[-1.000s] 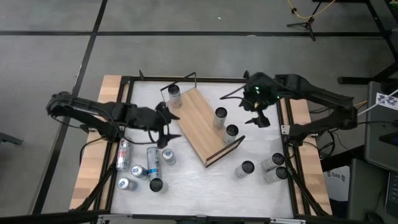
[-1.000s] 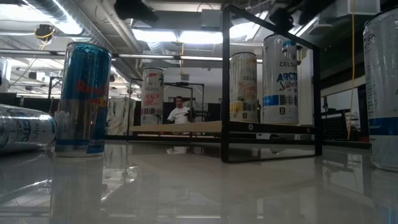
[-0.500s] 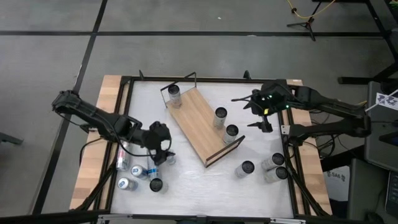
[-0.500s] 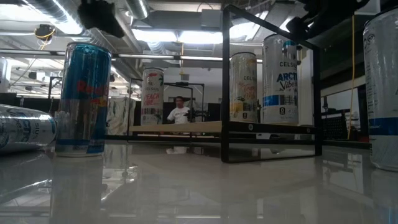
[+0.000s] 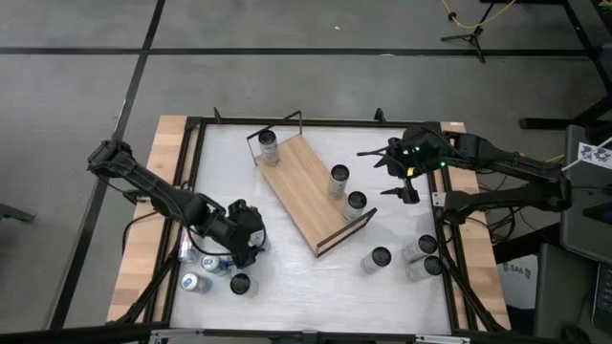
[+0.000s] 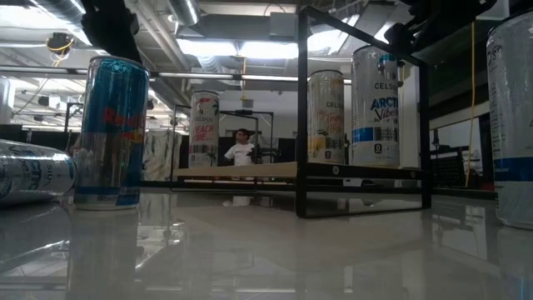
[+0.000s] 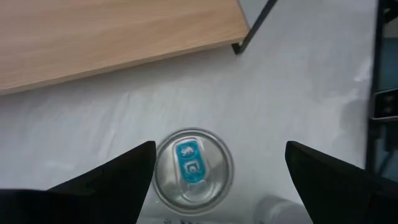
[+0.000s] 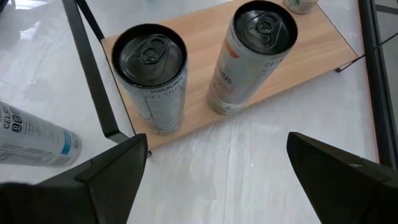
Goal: Place canned beverage on shelf
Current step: Put the top blue soda can on the shelf
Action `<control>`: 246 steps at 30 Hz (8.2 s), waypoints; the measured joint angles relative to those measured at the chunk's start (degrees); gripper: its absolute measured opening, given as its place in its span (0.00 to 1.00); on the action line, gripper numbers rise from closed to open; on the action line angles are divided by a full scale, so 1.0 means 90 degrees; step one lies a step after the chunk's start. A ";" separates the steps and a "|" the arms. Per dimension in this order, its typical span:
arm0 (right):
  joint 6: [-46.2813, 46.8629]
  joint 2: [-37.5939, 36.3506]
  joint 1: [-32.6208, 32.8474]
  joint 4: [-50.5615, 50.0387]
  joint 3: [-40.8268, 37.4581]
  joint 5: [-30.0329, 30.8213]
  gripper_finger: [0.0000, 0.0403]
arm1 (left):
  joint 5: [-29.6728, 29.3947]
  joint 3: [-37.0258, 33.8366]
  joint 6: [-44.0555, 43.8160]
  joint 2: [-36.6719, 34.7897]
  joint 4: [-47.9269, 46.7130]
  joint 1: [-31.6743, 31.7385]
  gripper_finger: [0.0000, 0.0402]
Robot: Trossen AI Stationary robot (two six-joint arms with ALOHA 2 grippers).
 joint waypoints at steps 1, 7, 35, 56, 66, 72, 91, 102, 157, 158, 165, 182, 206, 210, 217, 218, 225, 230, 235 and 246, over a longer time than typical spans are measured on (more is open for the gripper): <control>-0.0001 0.0000 0.0000 0.0002 0.0000 0.0000 0.94 | -0.0028 0.0000 -0.0003 0.0032 -0.0001 0.0000 0.87; -0.0001 0.0002 0.0000 0.0004 0.0000 0.0000 0.94 | -0.0285 -0.0002 -0.0135 0.0069 -0.0003 0.0000 0.87; -0.0005 0.0004 0.0000 0.0005 0.0000 0.0000 0.94 | 0.0095 -0.0002 -0.3555 0.0074 -0.0520 0.0165 0.87; -0.0007 0.0007 0.0000 -0.0012 0.0000 -0.0001 0.94 | 0.0588 -0.0007 -0.3996 0.0892 -0.0313 0.0291 0.87; -0.0007 0.0007 0.0000 -0.0017 0.0000 -0.0002 0.94 | 0.0585 -0.0007 -0.4149 0.0892 -0.0331 0.0316 0.71; -0.0007 0.0007 0.0000 -0.0017 0.0000 -0.0002 0.94 | 0.0557 -0.0007 -0.4105 0.0876 -0.0328 0.0316 0.60; -0.0007 0.0007 0.0000 -0.0017 0.0000 -0.0002 0.94 | 0.0780 0.1305 -0.0547 0.0856 -0.0580 0.1030 0.59; -0.0007 0.0010 0.0002 -0.0017 0.0000 -0.0004 0.94 | 0.1425 0.2426 0.2417 0.0849 -0.1116 0.2296 0.59; -0.0007 0.0010 0.0000 -0.0012 0.0000 -0.0005 0.94 | 0.3420 0.5634 0.6730 0.4147 -0.2970 0.5375 0.59; -0.0009 0.0010 0.0002 -0.0012 0.0000 -0.0002 0.94 | 0.3421 0.5634 0.6729 0.4144 -0.2968 0.5379 0.59; -0.0007 0.0010 0.0002 -0.0012 0.0000 -0.0003 0.94 | 0.3424 0.5580 0.6687 0.4142 -0.3293 0.5309 0.59; -0.0007 0.0010 0.0001 -0.0015 0.0000 -0.0004 0.94 | 0.3149 0.5530 0.6041 0.4142 -0.3053 0.5113 0.64; -0.0009 0.0010 0.0002 -0.0015 0.0000 -0.0005 0.94 | 0.3130 0.5525 0.6070 0.4142 -0.3038 0.5088 0.66; -0.0009 0.0010 0.0000 -0.0016 0.0000 -0.0004 0.94 | 0.3130 0.5523 0.6070 0.4142 -0.3038 0.5088 0.66; -0.0007 0.0010 0.0001 -0.0017 0.0000 -0.0005 0.94 | 0.3130 0.5520 0.6072 0.4141 -0.3041 0.5090 0.66; -0.0009 0.0010 0.0002 -0.0016 0.0000 -0.0005 0.94 | 0.3130 0.5520 0.6072 0.4141 -0.3041 0.5090 0.66; -0.0008 0.0010 0.0002 -0.0017 0.0000 -0.0004 0.94 | 0.3137 0.5520 0.6075 0.4141 -0.3042 0.5089 0.66; -0.0010 0.0010 0.0000 -0.0019 0.0000 -0.0005 0.94 | 0.3275 0.5520 0.6075 0.4140 -0.3043 0.5088 0.66; -0.0009 0.0010 0.0000 -0.0019 0.0000 -0.0005 0.94 | 0.3275 0.5520 0.6076 0.4139 -0.3044 0.5088 0.70; -0.0007 0.0010 0.0002 -0.0022 0.0001 -0.0005 0.94 | 0.3099 0.5520 0.6070 0.4127 -0.3041 0.5088 0.83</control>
